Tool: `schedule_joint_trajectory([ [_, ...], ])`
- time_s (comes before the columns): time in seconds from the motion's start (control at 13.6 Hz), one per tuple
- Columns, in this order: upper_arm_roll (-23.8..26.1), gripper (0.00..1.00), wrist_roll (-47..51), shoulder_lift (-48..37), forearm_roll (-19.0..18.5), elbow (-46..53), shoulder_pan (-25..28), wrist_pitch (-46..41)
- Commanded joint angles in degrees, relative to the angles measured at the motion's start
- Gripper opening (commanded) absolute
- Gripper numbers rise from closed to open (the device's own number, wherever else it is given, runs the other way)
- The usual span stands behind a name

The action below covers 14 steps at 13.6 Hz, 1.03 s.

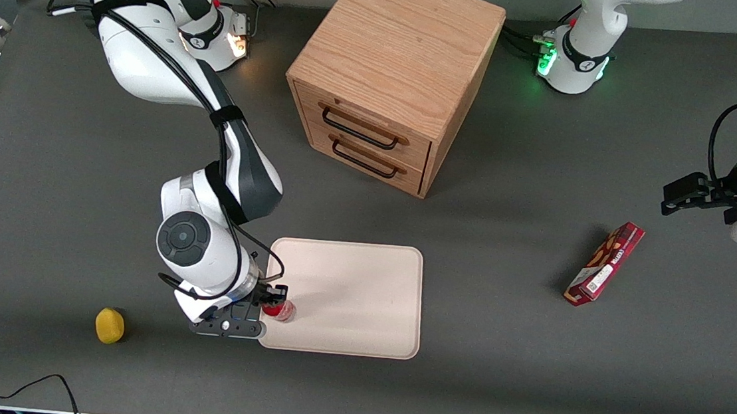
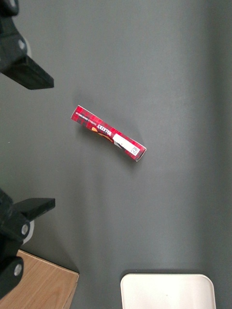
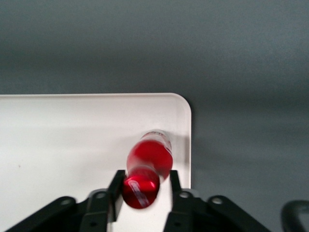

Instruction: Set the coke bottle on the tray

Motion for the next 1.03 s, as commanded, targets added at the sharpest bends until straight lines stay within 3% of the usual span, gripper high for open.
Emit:
schedule_joint_trajectory([
  [0.0,-0.08,1.0,0.89,0.65,0.97,2.55,0.22,-0.35],
  [0.37,0.18,1.0,-0.34,-7.5,0.62,0.46,-3.63,-7.81],
  [0.59,0.63,1.0,-4.47,-20.93,0.71,-14.8,-8.29,-8.79],
  [0.95,0.8,1.0,-10.35,-40.53,1.14,-39.15,-15.15,-0.29],
])
